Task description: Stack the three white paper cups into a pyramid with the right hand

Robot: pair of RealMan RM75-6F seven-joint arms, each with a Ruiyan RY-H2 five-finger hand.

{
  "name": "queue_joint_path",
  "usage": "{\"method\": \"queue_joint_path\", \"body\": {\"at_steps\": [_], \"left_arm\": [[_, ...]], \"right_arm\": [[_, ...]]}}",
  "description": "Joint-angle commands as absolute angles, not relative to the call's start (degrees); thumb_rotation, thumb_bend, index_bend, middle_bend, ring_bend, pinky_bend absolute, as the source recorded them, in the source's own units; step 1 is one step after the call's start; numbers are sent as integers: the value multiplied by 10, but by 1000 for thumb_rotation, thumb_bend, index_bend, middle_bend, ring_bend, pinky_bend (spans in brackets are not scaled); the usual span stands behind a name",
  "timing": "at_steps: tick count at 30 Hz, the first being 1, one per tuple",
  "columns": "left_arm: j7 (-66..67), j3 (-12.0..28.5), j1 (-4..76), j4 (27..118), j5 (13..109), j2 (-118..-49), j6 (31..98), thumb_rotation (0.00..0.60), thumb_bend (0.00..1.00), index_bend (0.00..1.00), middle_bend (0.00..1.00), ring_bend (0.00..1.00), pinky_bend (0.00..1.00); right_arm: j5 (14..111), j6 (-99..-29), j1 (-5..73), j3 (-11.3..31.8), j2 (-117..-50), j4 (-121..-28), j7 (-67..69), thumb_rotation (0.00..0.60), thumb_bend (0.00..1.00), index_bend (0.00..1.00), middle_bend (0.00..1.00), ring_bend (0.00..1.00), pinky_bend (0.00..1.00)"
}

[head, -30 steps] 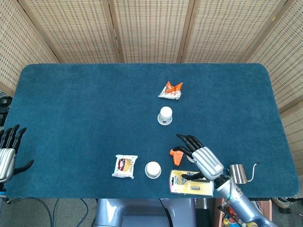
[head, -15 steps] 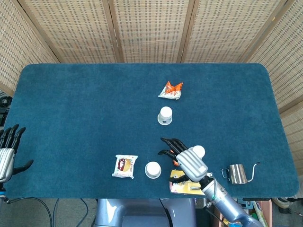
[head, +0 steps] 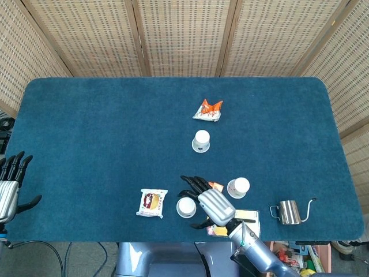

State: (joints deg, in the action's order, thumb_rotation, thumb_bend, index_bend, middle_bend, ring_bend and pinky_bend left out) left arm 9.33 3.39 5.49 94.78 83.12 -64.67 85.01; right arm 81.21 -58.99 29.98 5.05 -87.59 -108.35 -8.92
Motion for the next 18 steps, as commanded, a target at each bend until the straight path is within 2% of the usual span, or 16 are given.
{"method": "queue_joint_path", "body": {"at_steps": [1, 18], "left_arm": [[93, 34, 55, 948, 831, -646, 850, 600, 195, 0, 0, 0, 0], [99, 31, 56, 952, 833, -646, 849, 600, 195, 0, 0, 0, 0]], "right_arm": [[802, -586, 306, 55, -889, -1073, -94, 600, 12, 300, 0, 0, 0], [773, -592, 318, 56, -944, -1034, -116, 600, 12, 300, 0, 0, 0]]}}
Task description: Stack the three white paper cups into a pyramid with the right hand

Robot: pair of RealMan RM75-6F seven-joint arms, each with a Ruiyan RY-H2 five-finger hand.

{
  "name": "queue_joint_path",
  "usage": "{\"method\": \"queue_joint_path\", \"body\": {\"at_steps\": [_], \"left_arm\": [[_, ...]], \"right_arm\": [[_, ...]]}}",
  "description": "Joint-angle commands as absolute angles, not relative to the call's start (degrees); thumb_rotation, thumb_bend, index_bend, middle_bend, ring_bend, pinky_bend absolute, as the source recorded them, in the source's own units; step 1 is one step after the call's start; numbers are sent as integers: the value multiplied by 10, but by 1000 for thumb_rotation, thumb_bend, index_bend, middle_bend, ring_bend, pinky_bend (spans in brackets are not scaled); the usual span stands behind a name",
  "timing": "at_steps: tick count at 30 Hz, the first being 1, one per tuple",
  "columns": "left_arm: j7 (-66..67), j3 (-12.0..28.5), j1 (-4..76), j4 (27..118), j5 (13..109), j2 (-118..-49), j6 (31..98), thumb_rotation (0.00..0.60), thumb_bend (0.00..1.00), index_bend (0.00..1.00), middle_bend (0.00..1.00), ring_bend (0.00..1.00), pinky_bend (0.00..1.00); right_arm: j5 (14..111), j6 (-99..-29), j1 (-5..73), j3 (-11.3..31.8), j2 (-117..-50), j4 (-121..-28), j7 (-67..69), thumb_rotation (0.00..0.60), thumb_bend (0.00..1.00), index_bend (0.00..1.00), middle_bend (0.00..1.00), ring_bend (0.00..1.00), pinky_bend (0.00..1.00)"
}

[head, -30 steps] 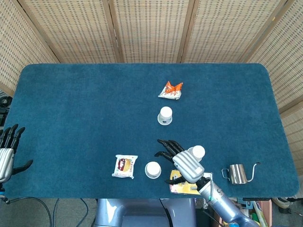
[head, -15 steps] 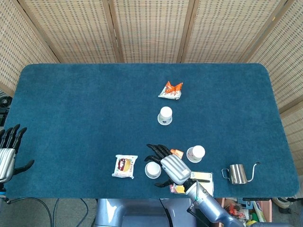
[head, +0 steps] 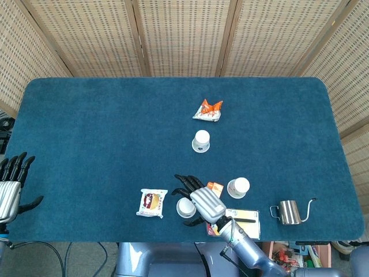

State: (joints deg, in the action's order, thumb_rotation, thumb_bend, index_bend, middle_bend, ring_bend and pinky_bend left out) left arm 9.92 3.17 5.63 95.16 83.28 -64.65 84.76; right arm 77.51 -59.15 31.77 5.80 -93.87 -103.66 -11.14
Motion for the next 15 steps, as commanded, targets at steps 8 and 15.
{"method": "queue_joint_path", "body": {"at_steps": [8, 15], "left_arm": [[96, 31, 54, 952, 837, -644, 853, 600, 195, 0, 0, 0, 0], [96, 30, 55, 951, 838, -645, 850, 600, 195, 0, 0, 0, 0]], "right_arm": [[750, -586, 325, 57, -979, -1001, -127, 600, 13, 301, 0, 0, 0], [736, -581, 330, 60, -998, -974, -124, 600, 12, 300, 0, 0, 0]]}}
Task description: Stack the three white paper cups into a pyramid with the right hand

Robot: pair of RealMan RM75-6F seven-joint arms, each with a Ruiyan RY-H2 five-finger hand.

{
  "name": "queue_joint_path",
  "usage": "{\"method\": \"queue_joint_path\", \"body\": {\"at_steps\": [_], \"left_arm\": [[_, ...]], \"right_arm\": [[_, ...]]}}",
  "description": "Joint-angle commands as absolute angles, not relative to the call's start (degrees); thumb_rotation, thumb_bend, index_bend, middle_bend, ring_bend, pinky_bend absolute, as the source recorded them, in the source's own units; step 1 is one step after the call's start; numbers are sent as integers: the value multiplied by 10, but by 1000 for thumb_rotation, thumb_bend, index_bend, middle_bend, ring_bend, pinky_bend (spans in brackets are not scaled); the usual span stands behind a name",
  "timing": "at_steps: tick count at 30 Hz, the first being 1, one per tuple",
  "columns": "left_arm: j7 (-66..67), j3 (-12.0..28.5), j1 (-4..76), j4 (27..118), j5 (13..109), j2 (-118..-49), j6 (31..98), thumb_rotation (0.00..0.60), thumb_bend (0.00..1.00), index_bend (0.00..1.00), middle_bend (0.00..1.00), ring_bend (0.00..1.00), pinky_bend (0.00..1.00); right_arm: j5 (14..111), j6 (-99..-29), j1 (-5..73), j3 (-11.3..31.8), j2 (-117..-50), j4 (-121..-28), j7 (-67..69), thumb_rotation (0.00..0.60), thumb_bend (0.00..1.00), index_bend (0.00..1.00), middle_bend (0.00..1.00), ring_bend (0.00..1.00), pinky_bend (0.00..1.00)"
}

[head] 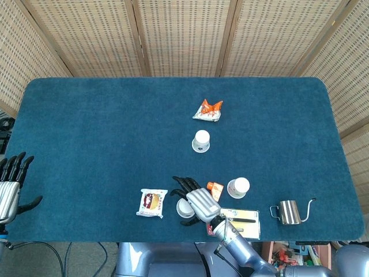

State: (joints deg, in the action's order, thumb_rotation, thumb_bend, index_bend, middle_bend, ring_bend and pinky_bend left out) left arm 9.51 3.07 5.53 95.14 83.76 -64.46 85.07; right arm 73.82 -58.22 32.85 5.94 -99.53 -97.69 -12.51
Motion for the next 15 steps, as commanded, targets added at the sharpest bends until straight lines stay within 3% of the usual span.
{"method": "queue_joint_path", "body": {"at_steps": [1, 15], "left_arm": [[96, 30, 55, 952, 838, -645, 850, 600, 195, 0, 0, 0, 0], [95, 25, 54, 957, 853, -643, 856, 600, 196, 0, 0, 0, 0]], "right_arm": [[736, -580, 331, 61, -999, -972, -124, 600, 12, 300, 0, 0, 0], [712, -578, 334, 65, -1001, -942, -130, 600, 12, 300, 0, 0, 0]]}}
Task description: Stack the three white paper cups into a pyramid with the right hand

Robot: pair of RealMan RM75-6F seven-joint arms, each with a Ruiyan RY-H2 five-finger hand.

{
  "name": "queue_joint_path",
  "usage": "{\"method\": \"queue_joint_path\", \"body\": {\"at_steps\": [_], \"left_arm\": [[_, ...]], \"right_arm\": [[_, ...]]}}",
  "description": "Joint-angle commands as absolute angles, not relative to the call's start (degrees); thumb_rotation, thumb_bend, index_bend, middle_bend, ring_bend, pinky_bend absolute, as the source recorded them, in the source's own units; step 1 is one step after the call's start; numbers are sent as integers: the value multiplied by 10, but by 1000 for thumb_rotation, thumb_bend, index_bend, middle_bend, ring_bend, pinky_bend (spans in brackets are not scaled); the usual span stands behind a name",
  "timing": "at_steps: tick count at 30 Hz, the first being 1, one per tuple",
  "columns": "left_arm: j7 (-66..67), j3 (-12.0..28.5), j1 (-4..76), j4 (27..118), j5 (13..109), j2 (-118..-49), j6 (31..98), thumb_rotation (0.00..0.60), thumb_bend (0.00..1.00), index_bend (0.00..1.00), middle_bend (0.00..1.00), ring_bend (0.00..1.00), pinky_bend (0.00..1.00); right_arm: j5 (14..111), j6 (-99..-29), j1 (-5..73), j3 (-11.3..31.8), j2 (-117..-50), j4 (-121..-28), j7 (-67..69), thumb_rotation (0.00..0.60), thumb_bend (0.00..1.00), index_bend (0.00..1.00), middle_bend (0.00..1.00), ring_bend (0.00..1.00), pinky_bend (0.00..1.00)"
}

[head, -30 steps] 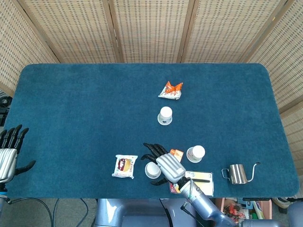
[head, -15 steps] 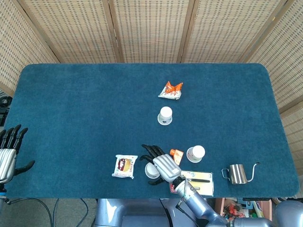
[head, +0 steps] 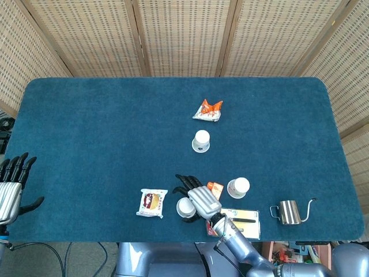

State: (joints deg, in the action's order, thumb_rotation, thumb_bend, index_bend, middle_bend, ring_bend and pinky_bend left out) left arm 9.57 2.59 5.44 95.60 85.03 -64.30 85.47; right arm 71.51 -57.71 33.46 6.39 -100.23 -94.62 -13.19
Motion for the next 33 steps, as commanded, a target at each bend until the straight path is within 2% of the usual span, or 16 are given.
{"method": "queue_joint_path", "body": {"at_steps": [1, 4, 11, 26, 33], "left_arm": [[95, 24, 54, 957, 854, -643, 856, 600, 196, 0, 0, 0, 0], [95, 23, 54, 958, 856, -642, 856, 600, 195, 0, 0, 0, 0], [96, 23, 55, 959, 857, -642, 855, 600, 196, 0, 0, 0, 0], [85, 24, 54, 957, 859, -640, 858, 600, 195, 0, 0, 0, 0], [83, 22, 54, 958, 867, -640, 861, 600, 196, 0, 0, 0, 0]], "right_arm": [[712, -577, 334, 66, -1000, -941, -128, 600, 12, 300, 0, 0, 0], [714, -580, 333, 65, -995, -937, -124, 600, 12, 302, 0, 0, 0], [720, -588, 330, 65, -993, -938, -120, 600, 12, 389, 0, 0, 0], [721, -595, 326, 61, -999, -943, -124, 600, 12, 420, 0, 0, 0], [719, -595, 326, 63, -999, -934, -117, 600, 12, 476, 0, 0, 0]]}}
